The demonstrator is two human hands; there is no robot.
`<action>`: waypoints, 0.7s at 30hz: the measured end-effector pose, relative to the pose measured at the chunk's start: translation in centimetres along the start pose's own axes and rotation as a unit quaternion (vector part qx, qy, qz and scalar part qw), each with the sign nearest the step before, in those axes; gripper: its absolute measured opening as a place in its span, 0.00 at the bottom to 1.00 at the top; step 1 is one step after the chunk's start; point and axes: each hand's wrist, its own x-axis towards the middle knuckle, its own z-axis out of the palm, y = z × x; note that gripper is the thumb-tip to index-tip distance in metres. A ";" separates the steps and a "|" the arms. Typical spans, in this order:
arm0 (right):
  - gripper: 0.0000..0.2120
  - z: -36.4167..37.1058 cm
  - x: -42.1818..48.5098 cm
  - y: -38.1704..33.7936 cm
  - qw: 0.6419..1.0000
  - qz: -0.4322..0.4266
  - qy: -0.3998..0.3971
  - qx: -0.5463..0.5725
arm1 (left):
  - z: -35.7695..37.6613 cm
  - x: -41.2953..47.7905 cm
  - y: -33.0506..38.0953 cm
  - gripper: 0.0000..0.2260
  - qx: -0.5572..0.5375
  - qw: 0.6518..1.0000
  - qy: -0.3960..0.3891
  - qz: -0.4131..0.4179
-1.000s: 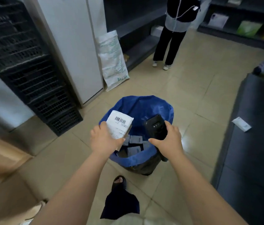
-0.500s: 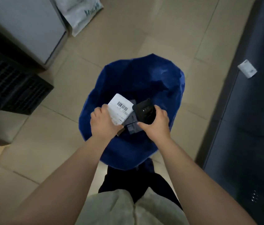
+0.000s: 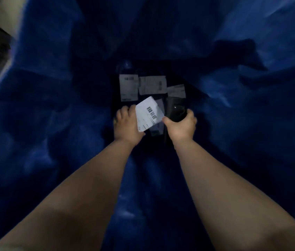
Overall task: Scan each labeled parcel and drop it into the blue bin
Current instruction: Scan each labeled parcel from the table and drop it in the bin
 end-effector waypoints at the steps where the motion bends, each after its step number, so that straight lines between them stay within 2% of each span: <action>1: 0.38 1.0 2.0 0.8 1.000 -0.007 0.004 -0.008 | 1.5 1.9 -0.2 0.46 0.009 1.000 -0.003 0.011; 4: 0.42 3.7 7.9 3.3 0.998 -0.028 0.006 -0.056 | 5.6 7.5 -0.8 0.46 0.026 0.999 -0.013 0.040; 9: 0.40 6.7 15.4 7.1 0.992 -0.058 0.020 -0.114 | 11.9 13.6 -1.1 0.44 0.065 0.992 -0.036 0.106; 12: 0.42 8.1 17.5 8.5 0.989 -0.080 0.013 -0.124 | 14.5 15.0 -1.4 0.47 0.082 0.987 -0.039 0.136; 17: 0.40 8.9 17.6 9.1 0.982 -0.114 -0.001 -0.148 | 14.2 15.1 -2.4 0.49 0.108 0.980 -0.031 0.164; 21: 0.41 8.1 14.5 6.5 0.980 -0.120 -0.002 -0.160 | 10.3 13.2 -1.9 0.45 0.126 0.975 -0.005 0.184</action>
